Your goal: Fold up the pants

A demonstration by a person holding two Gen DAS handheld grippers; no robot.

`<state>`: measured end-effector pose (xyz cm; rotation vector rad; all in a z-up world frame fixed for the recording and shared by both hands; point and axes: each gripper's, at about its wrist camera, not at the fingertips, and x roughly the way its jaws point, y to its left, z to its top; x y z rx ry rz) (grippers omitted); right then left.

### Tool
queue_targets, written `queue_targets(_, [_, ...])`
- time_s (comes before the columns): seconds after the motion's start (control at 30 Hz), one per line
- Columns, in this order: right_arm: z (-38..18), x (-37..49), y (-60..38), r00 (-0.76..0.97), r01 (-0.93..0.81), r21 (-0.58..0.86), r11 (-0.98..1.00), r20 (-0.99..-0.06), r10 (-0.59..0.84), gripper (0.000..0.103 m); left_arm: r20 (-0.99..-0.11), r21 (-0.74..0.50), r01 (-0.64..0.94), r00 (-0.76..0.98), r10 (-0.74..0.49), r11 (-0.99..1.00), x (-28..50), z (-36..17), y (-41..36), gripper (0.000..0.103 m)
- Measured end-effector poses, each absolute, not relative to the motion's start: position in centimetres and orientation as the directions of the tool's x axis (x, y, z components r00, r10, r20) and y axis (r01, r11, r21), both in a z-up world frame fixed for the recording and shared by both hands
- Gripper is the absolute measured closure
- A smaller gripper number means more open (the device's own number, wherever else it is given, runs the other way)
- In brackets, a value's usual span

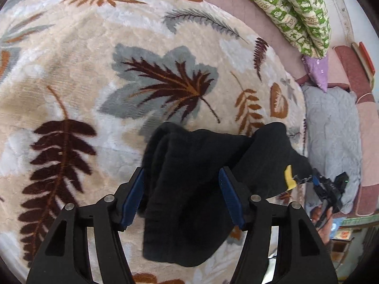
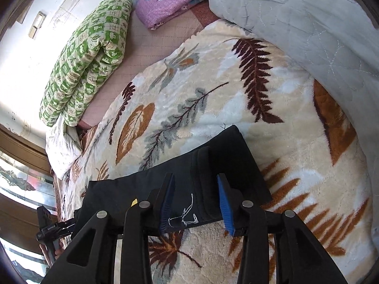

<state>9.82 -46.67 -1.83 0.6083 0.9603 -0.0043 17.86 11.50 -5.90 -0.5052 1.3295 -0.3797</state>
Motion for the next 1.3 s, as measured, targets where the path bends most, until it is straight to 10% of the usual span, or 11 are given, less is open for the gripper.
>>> queue_targets(0.5, [-2.7,11.3,-46.2,0.534,0.263,0.457,0.850,-0.802,0.266,0.064,-0.794,-0.540,0.028,0.313,-0.521,0.841,17.1,-3.8,11.3,0.082])
queue_targets(0.57, [-2.7,11.6,-45.2,0.510,0.235,0.396,0.887,-0.828,0.234,0.077,-0.808,-0.520,0.004,0.321,-0.494,0.854,17.1,-3.9,11.4,0.091])
queue_targets(0.6, [-2.6,11.7,-44.7,0.504,0.218,0.359,0.908,-0.838,0.210,0.096,-0.812,-0.520,-0.020,0.324,-0.486,0.854,17.1,-4.1,11.5,0.092])
queue_targets(0.93, [4.8,10.6,-44.0,0.655,0.096,0.241,0.966,-0.746,0.121,0.096,-0.816,-0.504,-0.077,0.368,-0.445,0.860,17.1,-4.2,12.1,0.094])
queue_targets(1.3, [-2.6,10.1,-46.9,0.562,0.198,0.207,0.958,-0.825,0.062,0.096,-0.871,-0.342,-0.056,0.394,-0.294,0.938,17.4,-5.2,10.9,0.093])
